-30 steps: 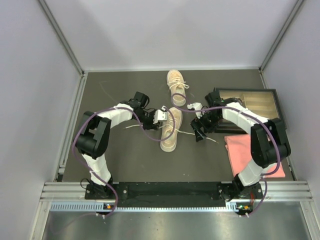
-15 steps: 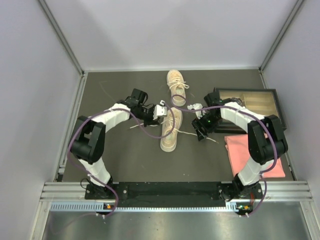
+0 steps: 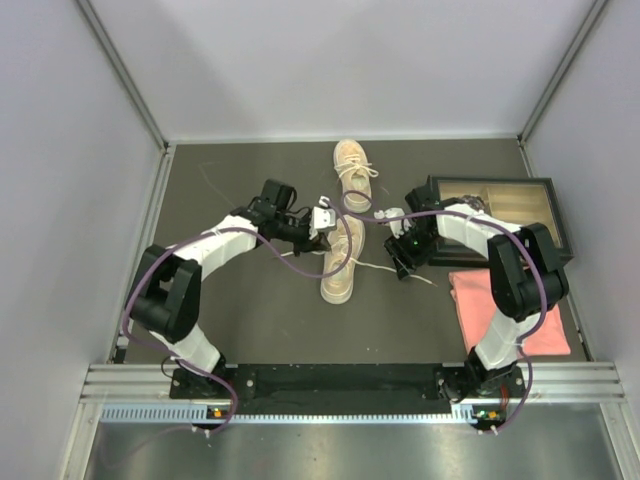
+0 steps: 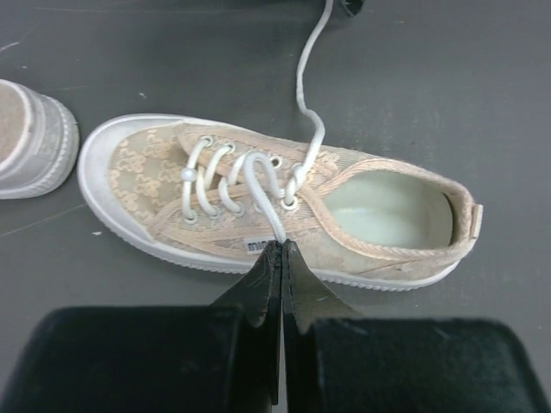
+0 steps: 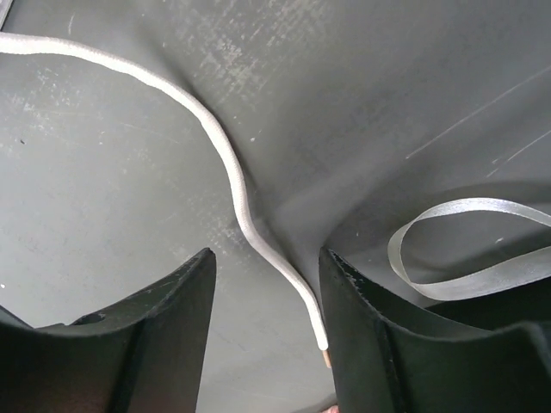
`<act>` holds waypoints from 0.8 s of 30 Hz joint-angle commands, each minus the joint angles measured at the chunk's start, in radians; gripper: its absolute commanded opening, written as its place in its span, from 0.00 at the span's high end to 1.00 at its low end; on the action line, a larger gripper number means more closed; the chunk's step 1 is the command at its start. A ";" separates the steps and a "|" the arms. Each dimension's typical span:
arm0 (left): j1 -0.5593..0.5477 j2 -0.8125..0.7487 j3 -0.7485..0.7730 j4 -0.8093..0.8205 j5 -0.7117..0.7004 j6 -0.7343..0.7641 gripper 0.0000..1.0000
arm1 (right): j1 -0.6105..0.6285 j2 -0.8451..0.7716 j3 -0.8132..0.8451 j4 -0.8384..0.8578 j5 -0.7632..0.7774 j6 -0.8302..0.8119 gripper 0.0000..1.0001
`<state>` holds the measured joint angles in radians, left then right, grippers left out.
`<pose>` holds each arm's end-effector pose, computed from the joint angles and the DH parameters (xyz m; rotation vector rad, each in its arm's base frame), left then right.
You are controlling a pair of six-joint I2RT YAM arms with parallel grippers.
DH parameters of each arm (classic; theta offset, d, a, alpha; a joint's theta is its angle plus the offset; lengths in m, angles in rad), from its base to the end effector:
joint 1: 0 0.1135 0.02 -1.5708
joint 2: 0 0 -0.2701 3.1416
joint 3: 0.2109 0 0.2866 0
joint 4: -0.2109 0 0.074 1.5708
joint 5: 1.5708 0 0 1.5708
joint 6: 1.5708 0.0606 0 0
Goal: Tie the shoes
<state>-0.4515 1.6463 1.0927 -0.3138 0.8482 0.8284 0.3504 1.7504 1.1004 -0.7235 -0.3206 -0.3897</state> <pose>0.3258 -0.2085 0.1995 1.5945 1.5358 -0.8185 0.3254 0.1393 0.1285 -1.0934 2.6901 0.4637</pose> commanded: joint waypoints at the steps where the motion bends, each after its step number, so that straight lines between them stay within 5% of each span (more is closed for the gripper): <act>1: -0.035 -0.055 -0.036 0.094 0.031 -0.070 1.00 | -0.004 0.021 0.016 0.019 0.008 0.017 0.49; 9: -0.105 -0.062 -0.099 0.306 -0.027 -0.279 1.00 | -0.004 0.032 0.015 0.018 -0.002 0.022 0.57; 17: -0.102 -0.079 -0.114 0.303 -0.052 -0.270 1.00 | -0.004 0.014 -0.025 0.033 0.009 -0.014 0.61; 23: -0.104 -0.079 -0.123 0.306 -0.052 -0.269 1.00 | 0.027 -0.009 -0.062 0.073 0.029 -0.026 0.74; 24: -0.102 -0.080 -0.123 0.306 -0.049 -0.265 1.00 | 0.033 -0.015 -0.068 0.081 0.034 -0.029 0.96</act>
<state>-0.5560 1.6035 0.9825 -0.0517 0.7876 0.5701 0.3527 1.7512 1.0836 -0.6872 -0.3103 -0.3893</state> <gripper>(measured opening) 0.009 0.268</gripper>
